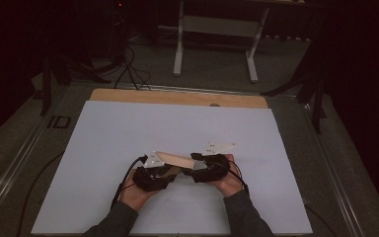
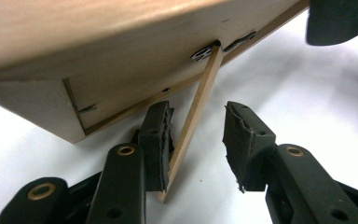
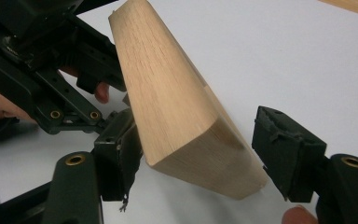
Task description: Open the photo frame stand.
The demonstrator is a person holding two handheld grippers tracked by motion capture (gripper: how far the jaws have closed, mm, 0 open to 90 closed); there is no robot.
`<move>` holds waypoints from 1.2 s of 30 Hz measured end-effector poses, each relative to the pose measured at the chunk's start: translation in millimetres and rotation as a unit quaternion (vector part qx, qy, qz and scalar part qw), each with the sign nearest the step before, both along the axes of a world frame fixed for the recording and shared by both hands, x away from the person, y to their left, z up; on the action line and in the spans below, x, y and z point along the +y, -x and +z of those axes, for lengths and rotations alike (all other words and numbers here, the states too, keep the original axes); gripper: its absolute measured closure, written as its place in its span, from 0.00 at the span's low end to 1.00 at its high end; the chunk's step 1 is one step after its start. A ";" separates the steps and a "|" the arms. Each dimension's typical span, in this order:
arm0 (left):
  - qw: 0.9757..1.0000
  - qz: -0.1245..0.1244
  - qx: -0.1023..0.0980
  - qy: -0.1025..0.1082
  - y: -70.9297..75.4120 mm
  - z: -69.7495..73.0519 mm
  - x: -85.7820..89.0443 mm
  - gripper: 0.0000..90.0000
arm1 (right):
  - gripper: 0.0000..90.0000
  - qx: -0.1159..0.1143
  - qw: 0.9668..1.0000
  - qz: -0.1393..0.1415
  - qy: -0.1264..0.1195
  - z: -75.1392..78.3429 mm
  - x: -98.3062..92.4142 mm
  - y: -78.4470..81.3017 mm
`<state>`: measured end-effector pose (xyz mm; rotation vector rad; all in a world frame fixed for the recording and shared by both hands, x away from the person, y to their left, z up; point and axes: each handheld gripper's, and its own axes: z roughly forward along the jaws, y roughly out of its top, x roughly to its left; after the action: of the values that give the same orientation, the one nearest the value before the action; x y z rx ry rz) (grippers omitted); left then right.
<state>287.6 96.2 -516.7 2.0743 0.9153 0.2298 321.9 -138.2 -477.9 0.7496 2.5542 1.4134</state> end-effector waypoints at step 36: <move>1.000 -0.001 -0.014 0.011 4.9 9.4 12.7 0.67 | 0.29 -0.011 1.000 0.021 -0.014 10.5 -4.8 4.7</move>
<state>282.7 108.9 -507.2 2.0475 0.8960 0.2458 317.2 -143.0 -467.5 0.6836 2.5534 1.4647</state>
